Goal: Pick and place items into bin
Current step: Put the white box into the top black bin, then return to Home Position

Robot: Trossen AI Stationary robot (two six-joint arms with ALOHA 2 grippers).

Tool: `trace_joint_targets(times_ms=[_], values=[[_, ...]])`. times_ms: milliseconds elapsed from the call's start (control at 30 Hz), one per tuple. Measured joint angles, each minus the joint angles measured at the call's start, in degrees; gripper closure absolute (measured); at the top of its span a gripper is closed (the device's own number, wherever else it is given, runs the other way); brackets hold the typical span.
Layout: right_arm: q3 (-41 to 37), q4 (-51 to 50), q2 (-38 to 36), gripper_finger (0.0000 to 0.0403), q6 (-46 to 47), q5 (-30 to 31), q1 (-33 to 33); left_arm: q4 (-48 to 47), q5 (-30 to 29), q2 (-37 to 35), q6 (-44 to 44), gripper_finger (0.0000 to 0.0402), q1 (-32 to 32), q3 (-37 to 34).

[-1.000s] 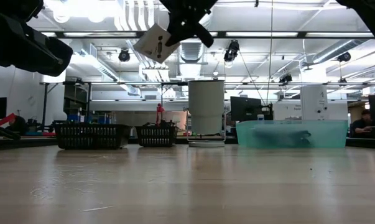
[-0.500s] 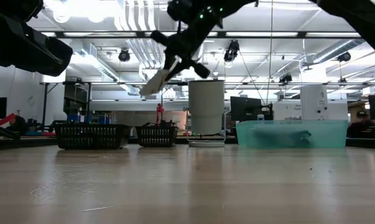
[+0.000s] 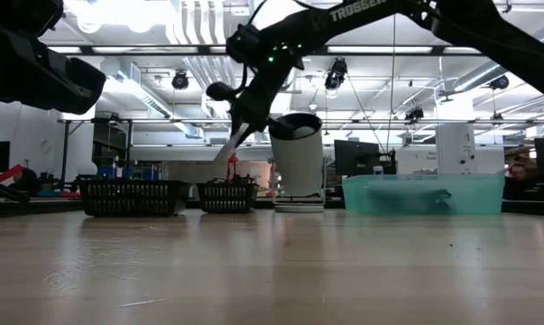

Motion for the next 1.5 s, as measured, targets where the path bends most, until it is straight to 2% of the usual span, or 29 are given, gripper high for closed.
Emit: trace_joint_targets(times_ms=[133,833,1033,1267,1500], values=[[0.9,-0.8,1.5,0.0365,-2.1,5.8,0.0,0.0,0.0,0.1,0.0,0.0402,0.0,0.0],[0.7,-1.8,1.5,0.0360,-0.9,6.3,1.5,0.0,0.0,0.9,0.0,0.0402,0.0,0.0],[0.7,-1.7,1.5,0.0317,4.7,6.5,1.9,0.0,0.0,1.5,0.0,0.0402,0.0,0.0],[0.7,-1.5,1.5,0.0260,4.8,6.5,2.2,0.0,0.0,1.5,0.0,0.0402,0.0,0.0],[0.7,-1.6,1.5,0.0239,5.0,6.5,2.5,0.0,0.0,1.5,0.0,0.0402,0.0,0.0]])
